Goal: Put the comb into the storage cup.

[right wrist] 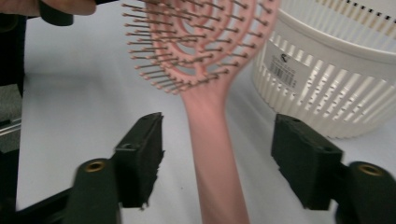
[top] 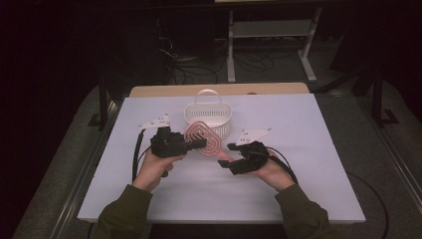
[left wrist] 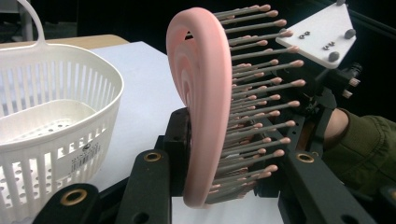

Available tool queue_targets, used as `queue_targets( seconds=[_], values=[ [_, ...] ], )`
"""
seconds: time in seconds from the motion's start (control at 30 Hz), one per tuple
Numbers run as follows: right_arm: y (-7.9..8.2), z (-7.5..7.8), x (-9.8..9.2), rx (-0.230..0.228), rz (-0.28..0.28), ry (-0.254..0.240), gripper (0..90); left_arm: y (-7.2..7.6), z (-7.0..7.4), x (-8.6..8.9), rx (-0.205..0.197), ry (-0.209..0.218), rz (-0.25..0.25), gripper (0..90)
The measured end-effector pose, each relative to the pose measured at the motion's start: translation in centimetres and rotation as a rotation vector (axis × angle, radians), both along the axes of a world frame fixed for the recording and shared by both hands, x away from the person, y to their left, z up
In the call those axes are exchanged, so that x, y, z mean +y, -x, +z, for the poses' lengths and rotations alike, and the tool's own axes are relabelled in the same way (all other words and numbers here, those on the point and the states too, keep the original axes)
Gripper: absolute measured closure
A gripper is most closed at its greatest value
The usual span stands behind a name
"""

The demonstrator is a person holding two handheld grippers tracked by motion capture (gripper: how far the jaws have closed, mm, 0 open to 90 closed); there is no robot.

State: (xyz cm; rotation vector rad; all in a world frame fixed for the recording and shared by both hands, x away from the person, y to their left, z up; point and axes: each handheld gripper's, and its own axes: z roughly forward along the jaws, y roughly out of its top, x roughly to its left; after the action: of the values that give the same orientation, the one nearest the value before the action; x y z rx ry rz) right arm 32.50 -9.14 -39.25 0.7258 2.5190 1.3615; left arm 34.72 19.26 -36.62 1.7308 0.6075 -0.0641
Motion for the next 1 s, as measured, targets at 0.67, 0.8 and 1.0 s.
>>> queue_targets(
  seconds=[0.67,0.8,1.0],
  values=[
    [1.0,-1.1,-3.3,0.051,-0.140,-0.001,0.0,-0.2,0.8,1.9,-0.004,0.037,0.043,65.6],
    [1.5,-1.5,-4.5,0.047,-0.168,-0.004,0.0,-0.1,0.9,2.1,-0.005,0.042,0.048,65.6],
    [2.0,-2.0,-6.3,0.052,-0.209,-0.030,0.0,-0.2,1.1,2.3,-0.008,0.043,0.048,65.6]
  ],
)
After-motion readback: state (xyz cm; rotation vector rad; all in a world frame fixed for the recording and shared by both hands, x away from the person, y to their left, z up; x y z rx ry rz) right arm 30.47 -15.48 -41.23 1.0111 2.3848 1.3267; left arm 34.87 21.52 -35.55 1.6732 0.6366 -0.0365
